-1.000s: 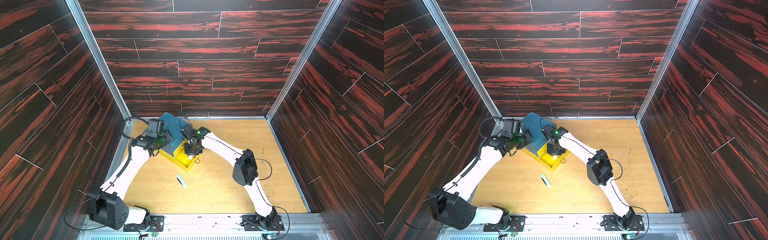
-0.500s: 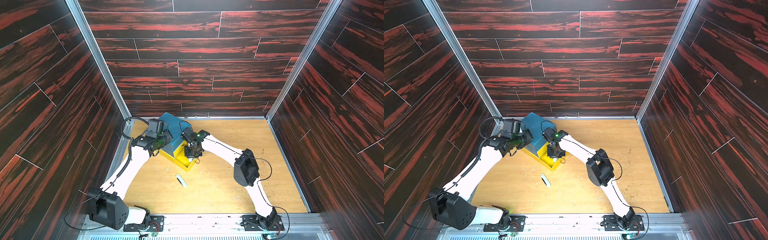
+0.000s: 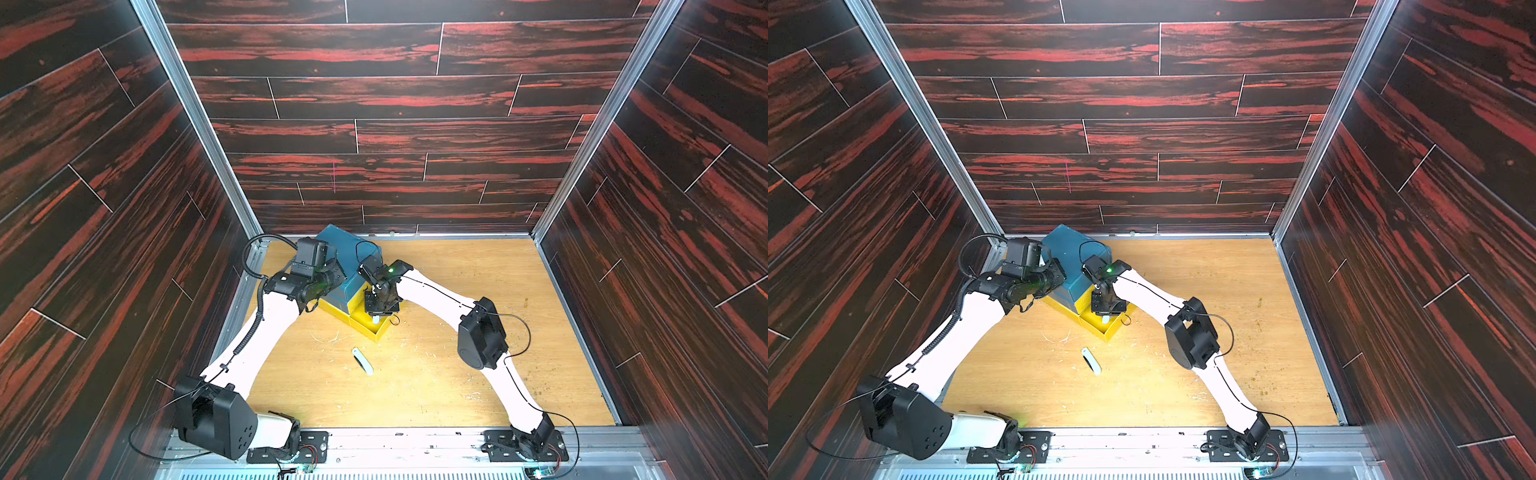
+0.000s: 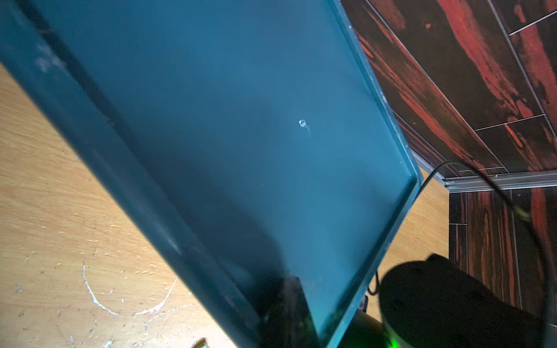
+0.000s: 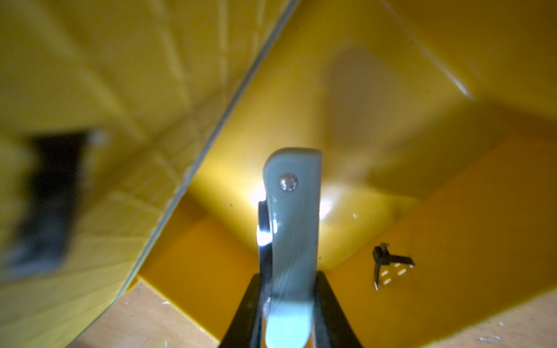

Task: Place the fruit knives into the drawer by color
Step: Place the fruit knife in the drawer.

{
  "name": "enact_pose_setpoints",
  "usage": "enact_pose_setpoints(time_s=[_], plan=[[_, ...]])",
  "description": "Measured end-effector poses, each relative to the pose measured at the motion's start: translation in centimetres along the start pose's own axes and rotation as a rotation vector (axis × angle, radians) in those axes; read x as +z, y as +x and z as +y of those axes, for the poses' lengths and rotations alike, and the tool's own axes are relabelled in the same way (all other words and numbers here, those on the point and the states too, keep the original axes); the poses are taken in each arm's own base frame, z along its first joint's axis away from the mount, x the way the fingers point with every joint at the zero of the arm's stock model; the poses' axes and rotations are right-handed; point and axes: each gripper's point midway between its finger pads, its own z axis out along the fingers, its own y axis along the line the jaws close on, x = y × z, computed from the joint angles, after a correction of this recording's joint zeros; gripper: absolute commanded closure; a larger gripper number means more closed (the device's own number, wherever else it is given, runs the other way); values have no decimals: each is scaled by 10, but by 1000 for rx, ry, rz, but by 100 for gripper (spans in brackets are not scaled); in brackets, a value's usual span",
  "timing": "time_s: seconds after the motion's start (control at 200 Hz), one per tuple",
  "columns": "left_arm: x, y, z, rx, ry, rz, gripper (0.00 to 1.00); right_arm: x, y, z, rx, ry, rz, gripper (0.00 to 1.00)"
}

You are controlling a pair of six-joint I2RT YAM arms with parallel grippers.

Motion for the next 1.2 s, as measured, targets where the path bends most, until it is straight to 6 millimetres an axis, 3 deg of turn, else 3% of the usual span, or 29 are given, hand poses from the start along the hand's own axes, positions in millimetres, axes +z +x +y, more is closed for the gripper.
enact_pose_setpoints(time_s=[0.476,1.202], plan=[[0,0,0,0,0,0,100,1,3,1,-4,4,7,71],[0,0,0,-1,0,0,100,4,19,1,-34,16,15,65]])
